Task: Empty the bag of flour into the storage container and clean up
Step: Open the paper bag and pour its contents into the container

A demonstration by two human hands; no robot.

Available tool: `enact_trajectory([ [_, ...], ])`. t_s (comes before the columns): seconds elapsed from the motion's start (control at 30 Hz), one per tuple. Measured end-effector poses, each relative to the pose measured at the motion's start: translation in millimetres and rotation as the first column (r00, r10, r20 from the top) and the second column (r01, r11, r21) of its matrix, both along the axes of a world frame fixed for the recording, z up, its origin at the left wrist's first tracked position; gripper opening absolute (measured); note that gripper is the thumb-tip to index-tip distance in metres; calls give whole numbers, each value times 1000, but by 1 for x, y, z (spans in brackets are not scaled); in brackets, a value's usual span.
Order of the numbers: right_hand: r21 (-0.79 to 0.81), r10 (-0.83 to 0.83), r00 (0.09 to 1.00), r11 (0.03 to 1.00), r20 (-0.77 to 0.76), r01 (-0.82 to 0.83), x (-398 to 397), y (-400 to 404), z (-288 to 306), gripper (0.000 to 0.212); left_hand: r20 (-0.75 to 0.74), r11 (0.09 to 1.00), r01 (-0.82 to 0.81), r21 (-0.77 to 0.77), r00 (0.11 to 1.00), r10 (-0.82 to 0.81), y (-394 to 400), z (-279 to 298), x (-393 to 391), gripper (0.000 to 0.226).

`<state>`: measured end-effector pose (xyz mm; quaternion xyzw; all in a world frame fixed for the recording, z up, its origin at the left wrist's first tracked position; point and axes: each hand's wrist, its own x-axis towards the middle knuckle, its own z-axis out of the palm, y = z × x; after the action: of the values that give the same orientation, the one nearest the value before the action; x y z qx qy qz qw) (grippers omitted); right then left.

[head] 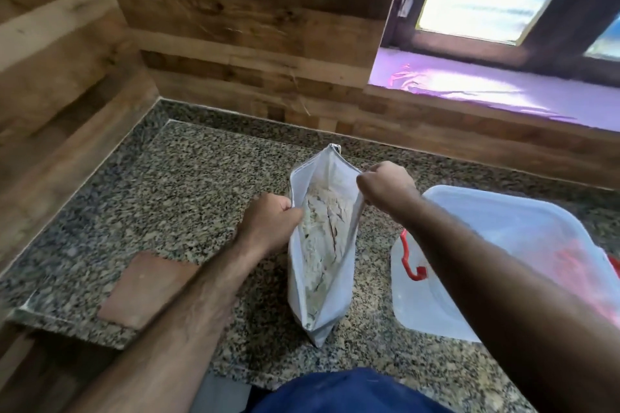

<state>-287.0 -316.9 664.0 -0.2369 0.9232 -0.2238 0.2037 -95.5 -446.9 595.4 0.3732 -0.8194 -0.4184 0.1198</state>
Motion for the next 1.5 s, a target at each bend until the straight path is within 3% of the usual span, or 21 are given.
enact_trajectory([
  [0.13,-110,26,998,994,62,-19,19,-7,-15,32,-69,979,108,173,993,-98,7,-16,-9,33],
  [0.23,-75,47,996,996,70,-42,39,-18,-26,80,-139,955,181,235,979,-151,19,-20,-14,33],
  [0.3,26,42,997,999,62,-44,45,-25,-27,94,-175,939,222,264,968,-180,25,-18,-13,30],
  [0.4,136,75,996,987,39,-79,49,-34,-28,81,-156,933,253,257,963,-218,22,-18,-11,26],
  [0.53,139,85,994,986,75,-95,49,-48,-37,40,-148,897,382,223,923,-356,17,-17,-4,25],
  [0.6,153,91,994,983,59,-99,48,-53,-40,30,-156,895,387,222,920,-359,13,-19,-1,27],
  [0.93,258,65,997,965,-42,-52,52,-54,-36,45,-197,937,195,290,970,-140,-22,-30,13,42],
  [1.07,373,76,995,923,59,-93,64,-44,-25,62,-171,949,164,269,978,-120,-20,-26,11,54],
  [1.17,460,184,983,872,9,-167,71,-39,-33,51,-191,949,164,270,975,-114,-12,-23,9,57],
  [1.3,290,141,985,951,-100,-107,75,-31,-36,55,-179,948,115,298,982,-62,-14,-27,10,58],
  [1.5,141,164,937,982,-308,-125,75,-11,-20,63,-215,935,52,350,976,26,-22,-24,11,53],
])
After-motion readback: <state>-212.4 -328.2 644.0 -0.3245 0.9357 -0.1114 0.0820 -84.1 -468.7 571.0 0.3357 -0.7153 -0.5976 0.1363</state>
